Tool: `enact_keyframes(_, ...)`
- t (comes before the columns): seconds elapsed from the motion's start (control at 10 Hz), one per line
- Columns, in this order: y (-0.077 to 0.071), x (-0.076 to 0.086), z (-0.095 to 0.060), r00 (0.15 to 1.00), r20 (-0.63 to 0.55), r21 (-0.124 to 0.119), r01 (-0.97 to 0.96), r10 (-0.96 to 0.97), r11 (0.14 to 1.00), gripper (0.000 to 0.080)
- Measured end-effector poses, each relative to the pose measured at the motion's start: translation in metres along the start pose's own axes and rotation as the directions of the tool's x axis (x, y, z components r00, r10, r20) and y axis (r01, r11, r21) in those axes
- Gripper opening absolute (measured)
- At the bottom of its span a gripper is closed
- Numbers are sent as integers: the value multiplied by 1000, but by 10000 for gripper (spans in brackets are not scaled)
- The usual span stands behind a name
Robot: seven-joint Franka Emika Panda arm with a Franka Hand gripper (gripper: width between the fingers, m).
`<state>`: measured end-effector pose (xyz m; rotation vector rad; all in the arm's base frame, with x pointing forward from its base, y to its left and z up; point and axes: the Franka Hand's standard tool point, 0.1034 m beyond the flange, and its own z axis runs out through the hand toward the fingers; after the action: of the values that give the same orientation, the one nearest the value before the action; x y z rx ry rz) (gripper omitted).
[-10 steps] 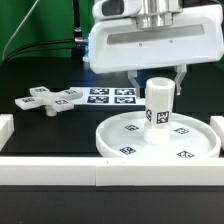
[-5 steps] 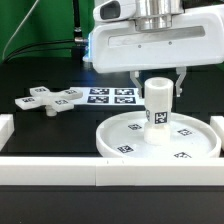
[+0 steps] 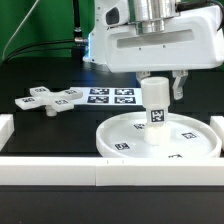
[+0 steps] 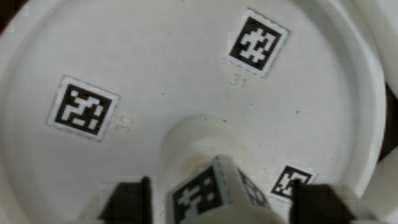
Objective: Assemble round table
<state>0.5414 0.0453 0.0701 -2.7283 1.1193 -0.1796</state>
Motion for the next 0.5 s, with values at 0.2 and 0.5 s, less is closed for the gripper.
enact_keyframes(0.2, 0, 0, 0, 1000, 0, 0, 3, -3, 1000, 610)
enact_keyframes(0.5, 0, 10, -11, 980, -7, -2, 199, -199, 980, 647)
